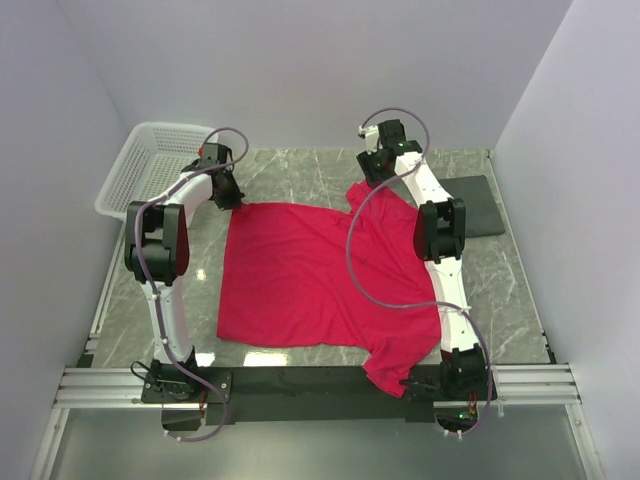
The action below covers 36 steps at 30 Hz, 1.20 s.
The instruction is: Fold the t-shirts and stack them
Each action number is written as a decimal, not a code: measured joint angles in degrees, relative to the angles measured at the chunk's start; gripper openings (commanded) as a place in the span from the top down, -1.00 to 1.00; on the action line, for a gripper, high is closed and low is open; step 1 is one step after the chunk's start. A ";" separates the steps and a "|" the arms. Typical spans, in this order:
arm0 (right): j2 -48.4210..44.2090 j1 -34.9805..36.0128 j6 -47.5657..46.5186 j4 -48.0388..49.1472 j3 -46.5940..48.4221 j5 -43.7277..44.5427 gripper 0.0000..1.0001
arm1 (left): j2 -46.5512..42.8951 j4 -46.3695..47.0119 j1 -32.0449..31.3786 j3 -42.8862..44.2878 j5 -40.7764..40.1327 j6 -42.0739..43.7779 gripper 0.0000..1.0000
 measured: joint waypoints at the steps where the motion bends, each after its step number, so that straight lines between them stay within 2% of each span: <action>1: 0.04 0.04 -0.33 -0.26 0.13 0.35 -0.24 | -0.02 -0.02 -0.07 -0.15 0.00 0.00 0.99; 8: 0.50 0.52 -1.90 -1.40 0.90 1.49 -0.05 | -1.03 -0.04 -0.42 -1.66 -0.02 -0.02 0.99; 12: 0.81 0.68 -2.38 -2.05 1.51 1.81 0.18 | -1.57 -0.07 -0.70 -1.73 -0.02 -0.02 0.99; 14: 0.81 0.68 -2.73 -2.40 1.53 1.81 0.22 | -1.99 0.00 -0.87 -1.84 -0.02 -0.02 0.99; 16: 0.81 0.68 -2.99 -2.69 1.64 1.81 0.42 | -2.62 -0.02 -0.96 -2.34 -0.02 -0.04 0.99; 18: 0.81 0.68 -3.32 -3.08 1.73 1.81 0.75 | -3.19 -0.11 -1.03 -2.69 -0.02 -0.04 0.99; 20: 0.81 0.68 -3.39 -3.37 1.75 1.79 0.83 | -3.48 -0.04 -1.05 -2.71 -0.02 -0.04 0.99; 22: 0.81 0.68 -3.41 -3.45 1.75 1.77 0.99 | -3.65 -0.04 -1.07 -2.71 -0.02 -0.04 0.99; 29: 0.46 0.13 -3.50 -1.64 0.28 0.13 1.00 | -3.87 -0.02 -1.18 -2.80 -0.04 -0.02 0.99; 36: -5.33 -2.10 -2.16 2.54 -10.08 -6.56 1.00 | -6.49 -0.04 -1.20 -4.55 -0.07 0.02 0.99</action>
